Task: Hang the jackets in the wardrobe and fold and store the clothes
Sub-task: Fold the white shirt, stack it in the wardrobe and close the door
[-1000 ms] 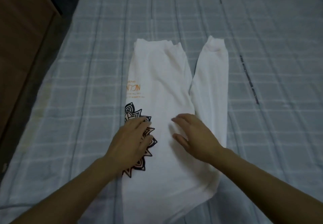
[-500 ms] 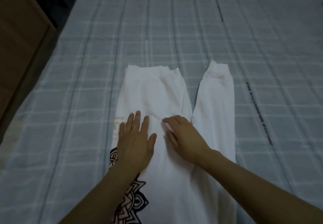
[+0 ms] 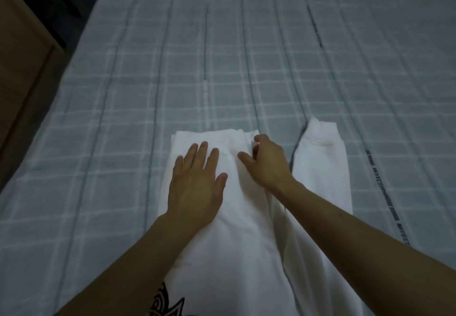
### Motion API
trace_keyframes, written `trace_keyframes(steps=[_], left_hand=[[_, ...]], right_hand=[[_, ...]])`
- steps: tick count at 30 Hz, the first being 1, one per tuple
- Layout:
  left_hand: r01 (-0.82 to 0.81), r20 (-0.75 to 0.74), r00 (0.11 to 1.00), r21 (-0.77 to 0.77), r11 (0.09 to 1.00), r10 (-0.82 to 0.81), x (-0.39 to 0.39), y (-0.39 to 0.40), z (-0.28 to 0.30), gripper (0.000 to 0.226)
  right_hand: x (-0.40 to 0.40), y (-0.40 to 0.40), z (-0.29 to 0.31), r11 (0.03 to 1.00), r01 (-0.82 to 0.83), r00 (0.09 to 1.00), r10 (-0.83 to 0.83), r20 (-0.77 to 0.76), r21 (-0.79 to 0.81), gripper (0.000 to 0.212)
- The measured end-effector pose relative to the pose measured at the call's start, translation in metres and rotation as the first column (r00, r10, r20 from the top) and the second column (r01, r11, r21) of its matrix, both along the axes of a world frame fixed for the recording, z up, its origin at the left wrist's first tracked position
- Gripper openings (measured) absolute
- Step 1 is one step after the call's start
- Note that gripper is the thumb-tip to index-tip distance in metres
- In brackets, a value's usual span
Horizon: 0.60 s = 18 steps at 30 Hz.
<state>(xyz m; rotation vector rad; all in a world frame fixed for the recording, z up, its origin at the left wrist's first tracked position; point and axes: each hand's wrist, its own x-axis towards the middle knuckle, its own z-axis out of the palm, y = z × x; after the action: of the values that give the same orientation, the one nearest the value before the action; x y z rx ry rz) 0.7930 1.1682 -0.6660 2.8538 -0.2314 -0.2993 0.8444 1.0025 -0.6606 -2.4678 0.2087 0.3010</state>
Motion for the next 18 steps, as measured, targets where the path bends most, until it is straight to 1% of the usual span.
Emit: trace_keyframes(steps=[2,3,4,7,8,10,11,12,13,14,15,16,17,18], left_hand=[[0.013,0.018,1.000,0.009,1.000,-0.013,0.006,0.001,-0.007,0.065],[0.018,0.030,0.999,0.018,1.000,-0.019,0.008,0.002,-0.011,0.067],[0.027,0.049,0.998,0.028,0.999,-0.028,0.008,0.003,-0.015,0.067],[0.048,0.093,0.994,0.067,0.997,-0.054,0.008,0.004,-0.022,0.067],[0.057,0.084,0.994,0.090,0.994,-0.065,0.010,0.004,-0.024,0.068],[0.092,0.026,0.995,0.131,0.987,-0.096,0.012,0.006,-0.032,0.070],[0.100,0.009,0.995,0.144,0.985,-0.102,0.013,0.008,-0.036,0.071],[0.097,0.017,0.995,0.147,0.984,-0.100,0.013,0.010,-0.038,0.071],[0.090,0.036,0.995,0.142,0.986,-0.095,0.013,0.011,-0.038,0.071],[0.082,0.058,0.994,0.131,0.988,-0.090,0.012,0.010,-0.036,0.070],[0.082,0.078,0.993,0.119,0.989,-0.092,0.008,0.009,-0.036,0.069],[0.093,0.089,0.991,0.111,0.989,-0.103,0.004,0.008,-0.036,0.068],[0.109,0.090,0.989,0.104,0.989,-0.119,-0.001,0.009,-0.039,0.067],[0.128,0.075,0.988,0.100,0.987,-0.136,-0.004,0.011,-0.043,0.068]], right_hand=[[0.013,0.002,-0.005,1.000,0.009,0.999,-0.008,0.037,-0.029,0.026],[0.016,0.001,-0.006,1.000,0.012,0.998,-0.011,0.062,-0.012,0.015],[0.017,-0.001,-0.007,1.000,0.023,0.995,-0.025,0.100,0.020,0.010],[0.015,-0.014,-0.007,0.984,0.119,0.965,-0.146,0.220,0.133,0.006],[0.014,-0.019,-0.008,0.981,0.124,0.962,-0.156,0.224,0.151,0.008],[0.010,-0.026,-0.015,0.988,0.101,0.980,-0.119,0.162,0.115,0.024],[0.005,-0.026,-0.018,0.996,0.072,0.982,-0.081,0.172,0.058,0.033],[-0.001,-0.025,-0.020,0.999,0.031,0.970,-0.024,0.243,-0.023,0.039],[-0.008,-0.022,-0.020,0.992,-0.022,0.939,0.062,0.337,-0.121,0.042],[-0.015,-0.019,-0.020,0.971,-0.095,0.901,0.177,0.395,-0.217,0.044],[-0.023,-0.017,-0.023,0.933,-0.196,0.871,0.307,0.383,-0.302,0.048],[-0.031,-0.016,-0.029,0.877,-0.311,0.850,0.430,0.305,-0.367,0.055],[-0.039,-0.017,-0.036,0.815,-0.406,0.836,0.514,0.193,-0.413,0.062],[-0.045,-0.019,-0.044,0.767,-0.466,0.827,0.555,0.089,-0.441,0.067]])
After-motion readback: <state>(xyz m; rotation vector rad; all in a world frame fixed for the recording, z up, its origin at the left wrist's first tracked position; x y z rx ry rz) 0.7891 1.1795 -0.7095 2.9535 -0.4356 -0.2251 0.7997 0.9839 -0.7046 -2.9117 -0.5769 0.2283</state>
